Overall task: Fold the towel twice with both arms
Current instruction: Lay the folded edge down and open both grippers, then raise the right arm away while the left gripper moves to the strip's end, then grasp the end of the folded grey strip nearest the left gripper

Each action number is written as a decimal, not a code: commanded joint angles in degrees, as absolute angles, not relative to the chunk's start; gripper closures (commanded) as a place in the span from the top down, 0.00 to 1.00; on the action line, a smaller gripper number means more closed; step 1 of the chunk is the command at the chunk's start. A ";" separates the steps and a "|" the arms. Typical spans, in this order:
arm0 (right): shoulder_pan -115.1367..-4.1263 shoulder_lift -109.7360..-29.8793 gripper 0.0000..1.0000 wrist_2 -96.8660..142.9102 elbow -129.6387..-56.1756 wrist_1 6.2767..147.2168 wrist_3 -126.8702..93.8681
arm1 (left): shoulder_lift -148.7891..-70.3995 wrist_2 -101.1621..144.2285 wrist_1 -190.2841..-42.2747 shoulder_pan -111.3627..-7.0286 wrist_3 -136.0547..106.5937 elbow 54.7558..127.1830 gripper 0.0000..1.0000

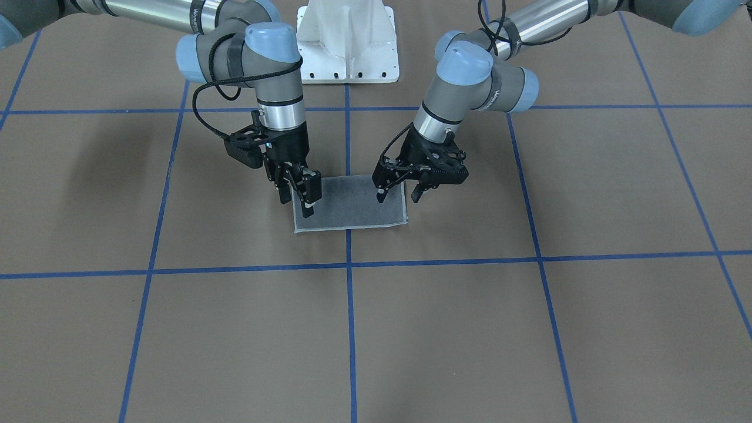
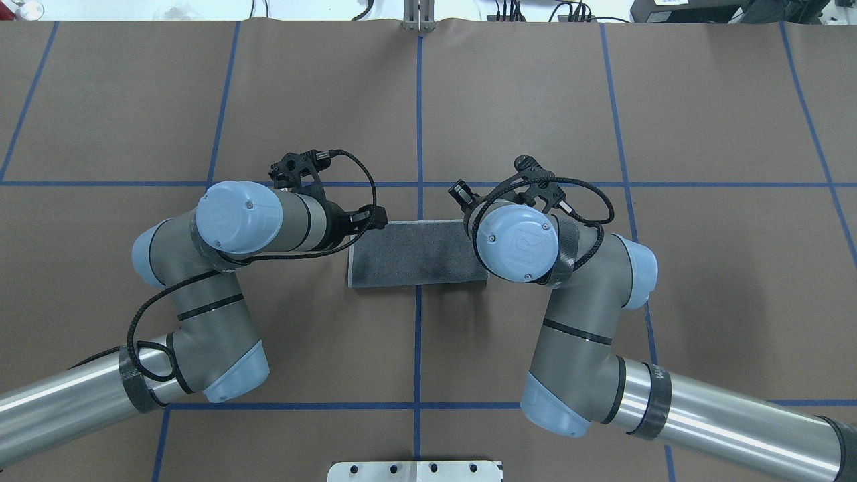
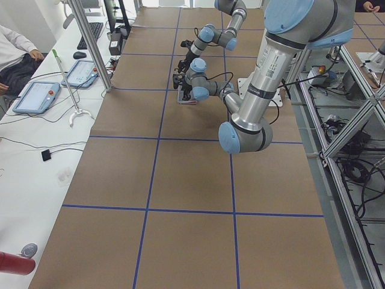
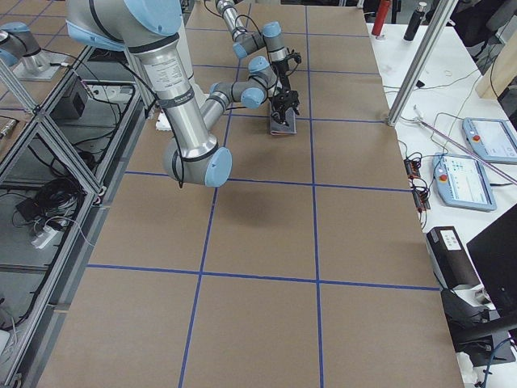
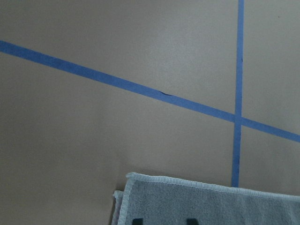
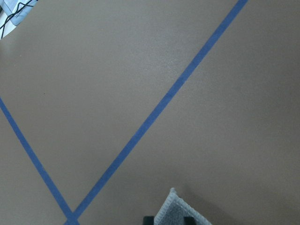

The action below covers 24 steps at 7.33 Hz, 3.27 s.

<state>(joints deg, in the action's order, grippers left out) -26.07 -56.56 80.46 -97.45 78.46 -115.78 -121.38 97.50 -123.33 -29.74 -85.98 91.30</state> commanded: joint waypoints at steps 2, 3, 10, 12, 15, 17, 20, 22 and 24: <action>-32.15 -60.54 1.00 90.24 -103.35 79.28 -99.11 | -118.93 98.00 -123.40 -29.80 -86.22 95.18 1.00; -35.74 -61.43 1.00 94.27 -104.14 80.67 -92.35 | -116.31 98.00 -123.49 -29.36 -86.66 97.53 1.00; -51.07 -67.94 1.00 111.80 -104.85 84.64 -57.04 | -114.34 92.46 -124.19 -23.12 -107.82 97.21 0.73; -51.06 -67.94 1.00 111.71 -104.85 84.64 -57.04 | -114.69 92.37 -124.36 -22.94 -108.71 95.81 0.64; -51.06 -68.03 1.00 111.62 -104.94 84.64 -57.13 | -115.84 92.37 -124.28 -22.85 -112.76 95.01 0.64; -51.06 -68.11 1.00 111.62 -105.47 84.64 -57.13 | -115.84 92.46 -124.37 -22.50 -112.68 94.13 0.64; -51.06 -68.20 1.00 111.53 -105.73 84.64 -57.22 | -115.93 92.37 -124.98 -22.50 -112.68 94.22 0.53; -51.06 -68.12 1.00 111.45 -105.73 84.64 -57.22 | -115.58 92.46 -125.33 -22.06 -112.06 94.22 0.50; -51.06 -68.12 1.00 111.45 -105.73 84.64 -57.30 | -115.49 92.46 -126.12 -21.88 -112.06 94.48 0.47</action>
